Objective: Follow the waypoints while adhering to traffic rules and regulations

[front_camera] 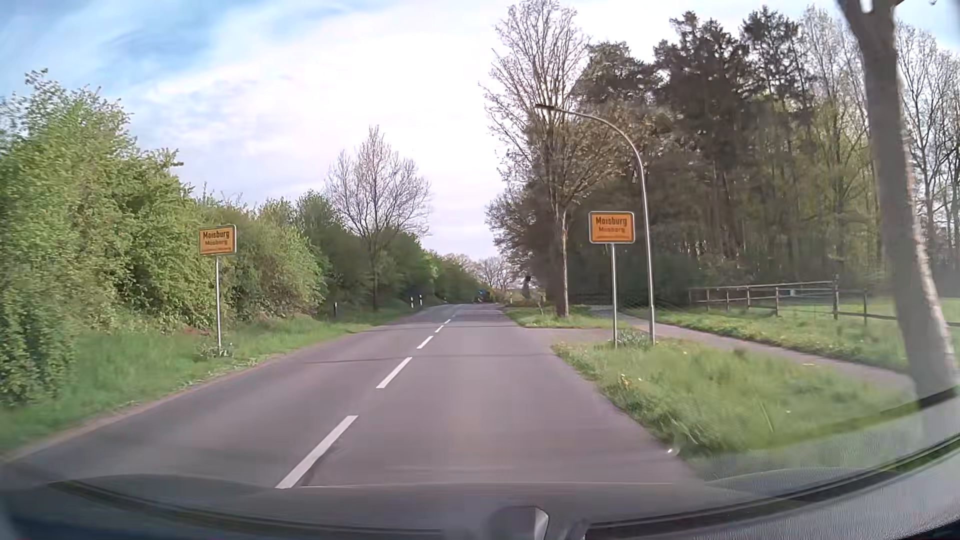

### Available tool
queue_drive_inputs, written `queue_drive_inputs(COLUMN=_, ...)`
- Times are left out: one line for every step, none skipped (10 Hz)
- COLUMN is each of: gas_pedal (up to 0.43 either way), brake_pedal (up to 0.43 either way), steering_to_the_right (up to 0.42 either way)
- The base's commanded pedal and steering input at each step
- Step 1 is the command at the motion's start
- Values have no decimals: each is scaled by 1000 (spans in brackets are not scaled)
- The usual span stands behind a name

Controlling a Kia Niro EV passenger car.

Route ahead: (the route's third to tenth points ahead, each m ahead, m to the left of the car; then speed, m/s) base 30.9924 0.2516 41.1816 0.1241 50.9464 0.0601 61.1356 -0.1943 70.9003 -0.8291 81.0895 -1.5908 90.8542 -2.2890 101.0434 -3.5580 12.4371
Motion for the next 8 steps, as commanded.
queue_drive_inputs(gas_pedal=79, brake_pedal=0, steering_to_the_right=-6)
queue_drive_inputs(gas_pedal=79, brake_pedal=0, steering_to_the_right=-6)
queue_drive_inputs(gas_pedal=79, brake_pedal=0, steering_to_the_right=-6)
queue_drive_inputs(gas_pedal=79, brake_pedal=0, steering_to_the_right=-6)
queue_drive_inputs(gas_pedal=79, brake_pedal=0, steering_to_the_right=-6)
queue_drive_inputs(gas_pedal=79, brake_pedal=0, steering_to_the_right=-5)
queue_drive_inputs(gas_pedal=79, brake_pedal=0, steering_to_the_right=-6)
queue_drive_inputs(gas_pedal=67, brake_pedal=0, steering_to_the_right=-6)
